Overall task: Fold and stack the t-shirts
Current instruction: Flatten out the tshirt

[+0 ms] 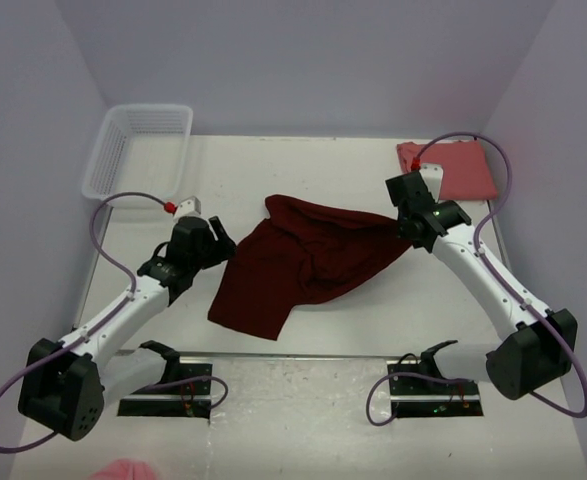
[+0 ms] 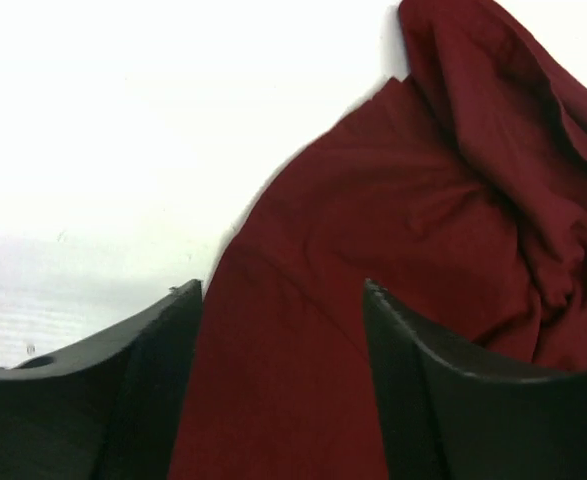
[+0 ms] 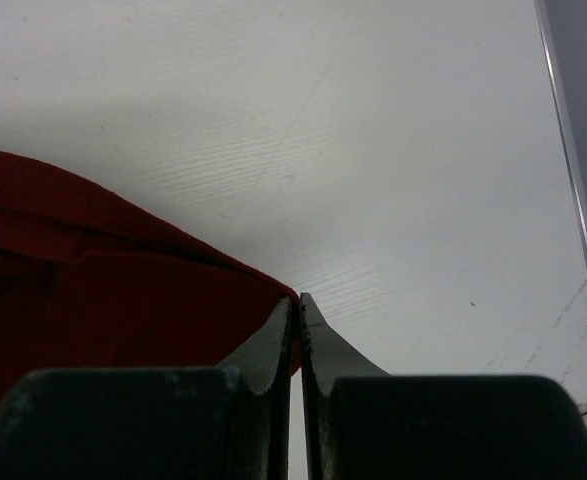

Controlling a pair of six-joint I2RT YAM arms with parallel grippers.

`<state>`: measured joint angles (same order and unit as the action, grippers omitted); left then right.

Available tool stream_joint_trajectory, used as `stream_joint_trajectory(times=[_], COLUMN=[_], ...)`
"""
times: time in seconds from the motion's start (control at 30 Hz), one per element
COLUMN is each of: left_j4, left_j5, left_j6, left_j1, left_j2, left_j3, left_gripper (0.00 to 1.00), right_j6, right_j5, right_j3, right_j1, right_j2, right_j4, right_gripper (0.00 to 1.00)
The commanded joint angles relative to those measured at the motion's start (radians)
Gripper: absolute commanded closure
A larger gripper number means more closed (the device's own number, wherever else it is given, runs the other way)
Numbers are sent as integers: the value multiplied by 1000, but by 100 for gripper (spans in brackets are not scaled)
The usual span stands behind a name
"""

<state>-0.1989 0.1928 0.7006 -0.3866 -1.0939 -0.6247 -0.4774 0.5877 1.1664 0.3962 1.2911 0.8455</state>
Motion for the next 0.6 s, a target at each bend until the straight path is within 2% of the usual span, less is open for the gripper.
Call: stream_joint_trajectory(times=[0.0, 0.03, 0.13, 0.23, 0.33, 0.57], left_j4=[-131, -135, -120, -123, -135, -174], left_j5=[-10, -30, -114, -118, -124, -136], left_j6=[48, 60, 106, 155, 177, 233], left_j1=[-6, -3, -3, -1, 8, 9], left_j2=[55, 60, 88, 144, 176, 255], left_j3=[52, 68, 147, 220, 258, 299], left_gripper=[31, 27, 33, 43, 48, 51], right_j6=[14, 13, 17, 19, 22, 36], right_j5=[-6, -14, -17, -25, -26, -40], right_j3=[55, 56, 55, 49, 39, 36], right_j1=[-3, -3, -3, -5, -8, -14], right_j2=[-4, -10, -13, -21, -26, -52], right_j4=[-23, -22, -22, -22, -25, -31], right_gripper=[100, 100, 100, 100, 100, 100])
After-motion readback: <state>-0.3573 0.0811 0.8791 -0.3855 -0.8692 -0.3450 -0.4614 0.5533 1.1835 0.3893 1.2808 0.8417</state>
